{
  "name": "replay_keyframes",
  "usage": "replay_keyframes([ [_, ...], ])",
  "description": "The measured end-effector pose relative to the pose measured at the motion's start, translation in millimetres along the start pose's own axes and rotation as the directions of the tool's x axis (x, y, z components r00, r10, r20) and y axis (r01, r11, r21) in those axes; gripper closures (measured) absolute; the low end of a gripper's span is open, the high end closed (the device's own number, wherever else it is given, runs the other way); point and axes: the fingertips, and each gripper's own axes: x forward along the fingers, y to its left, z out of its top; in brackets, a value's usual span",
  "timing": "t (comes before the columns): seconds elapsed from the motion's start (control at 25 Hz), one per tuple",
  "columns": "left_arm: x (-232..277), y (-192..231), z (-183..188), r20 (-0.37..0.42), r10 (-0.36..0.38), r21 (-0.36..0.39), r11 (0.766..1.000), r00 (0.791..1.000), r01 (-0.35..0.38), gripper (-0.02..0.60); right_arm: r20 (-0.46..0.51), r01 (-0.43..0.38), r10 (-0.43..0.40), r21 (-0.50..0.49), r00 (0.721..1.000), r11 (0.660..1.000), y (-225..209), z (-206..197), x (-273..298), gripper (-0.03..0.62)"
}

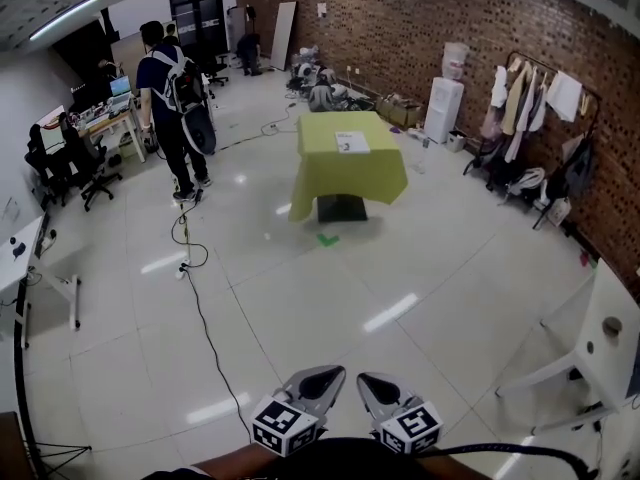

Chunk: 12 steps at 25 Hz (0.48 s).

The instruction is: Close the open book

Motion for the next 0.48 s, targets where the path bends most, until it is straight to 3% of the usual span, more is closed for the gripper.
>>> replay_keyframes([
  [0.48, 111, -43, 18, 0.022, 0.099, 0.039, 0.994, 0.995, -0.1, 0.574, 0.053, -0.076, 0.078, -0.036, 0.996, 0.996, -113, 19, -52, 0.586],
])
